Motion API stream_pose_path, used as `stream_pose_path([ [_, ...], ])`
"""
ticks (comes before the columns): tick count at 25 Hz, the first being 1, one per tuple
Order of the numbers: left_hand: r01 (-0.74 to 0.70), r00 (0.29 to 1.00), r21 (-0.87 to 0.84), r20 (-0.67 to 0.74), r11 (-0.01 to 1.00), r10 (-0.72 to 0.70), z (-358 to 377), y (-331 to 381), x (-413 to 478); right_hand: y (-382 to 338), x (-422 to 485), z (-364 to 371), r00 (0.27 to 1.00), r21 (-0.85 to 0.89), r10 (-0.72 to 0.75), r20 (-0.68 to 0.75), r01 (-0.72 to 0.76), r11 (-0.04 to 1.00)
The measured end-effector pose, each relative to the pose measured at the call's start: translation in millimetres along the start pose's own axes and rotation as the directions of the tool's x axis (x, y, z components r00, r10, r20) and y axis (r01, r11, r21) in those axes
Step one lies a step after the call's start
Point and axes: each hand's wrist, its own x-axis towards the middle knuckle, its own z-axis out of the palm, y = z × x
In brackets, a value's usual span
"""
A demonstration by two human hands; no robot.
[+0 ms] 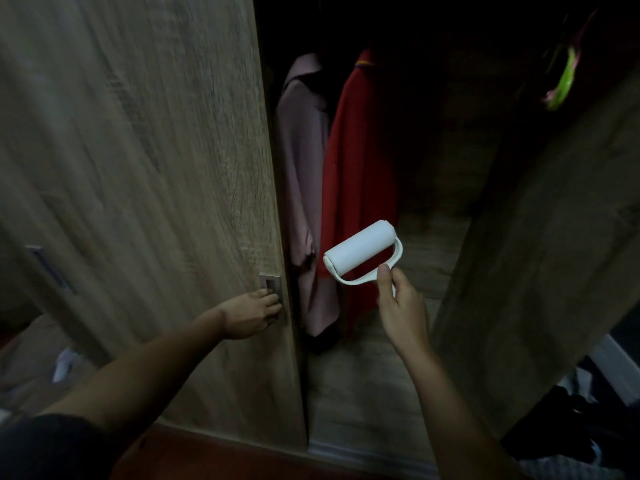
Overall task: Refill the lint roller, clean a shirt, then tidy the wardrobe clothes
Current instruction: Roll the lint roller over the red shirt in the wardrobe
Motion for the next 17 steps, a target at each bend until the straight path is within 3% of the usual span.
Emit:
stream_pose_path([
  [12,0.055,0.998,-0.016,0.027,0.998,-0.054,14.3,-27.9,-45.0,-15.9,10.8,12.5,1.0,0.002,0.008,0.005,-0.008,1.0],
  [17,0.061,0.998,-0.044,-0.03,0.997,-0.062,5.0,-30.7,-40.7,-11.6,21.1,8.2,1.0,0.014,-0.001,-0.015,0.002,1.0],
])
